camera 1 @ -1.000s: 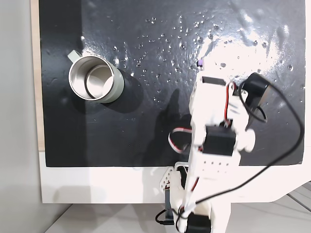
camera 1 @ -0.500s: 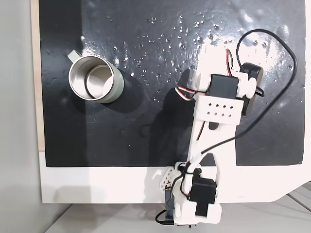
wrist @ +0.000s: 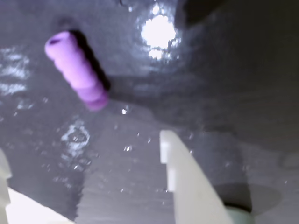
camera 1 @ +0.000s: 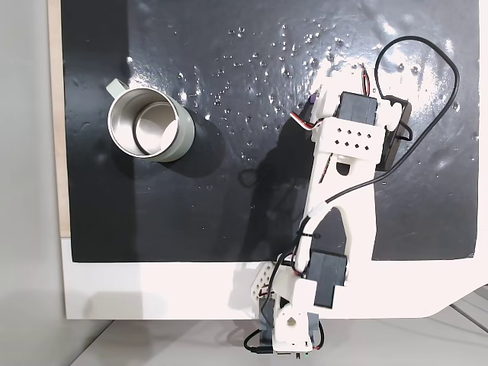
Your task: Grasp a pengrip and put it in the cup.
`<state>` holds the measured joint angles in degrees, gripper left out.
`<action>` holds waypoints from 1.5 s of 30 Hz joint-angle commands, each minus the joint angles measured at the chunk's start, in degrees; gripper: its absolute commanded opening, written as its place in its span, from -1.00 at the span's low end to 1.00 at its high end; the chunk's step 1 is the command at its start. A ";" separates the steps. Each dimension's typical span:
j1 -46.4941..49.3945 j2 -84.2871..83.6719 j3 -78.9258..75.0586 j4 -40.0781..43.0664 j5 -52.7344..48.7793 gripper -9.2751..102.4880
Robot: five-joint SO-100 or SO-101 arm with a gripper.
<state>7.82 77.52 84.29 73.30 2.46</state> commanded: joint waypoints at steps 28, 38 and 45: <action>3.16 -15.21 -8.79 -8.53 -9.76 -0.82; 2.90 -9.32 -9.67 -1.49 -9.05 -0.83; 2.20 -0.62 -10.63 5.62 -8.44 -0.83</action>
<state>10.28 70.14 77.87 76.64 -6.06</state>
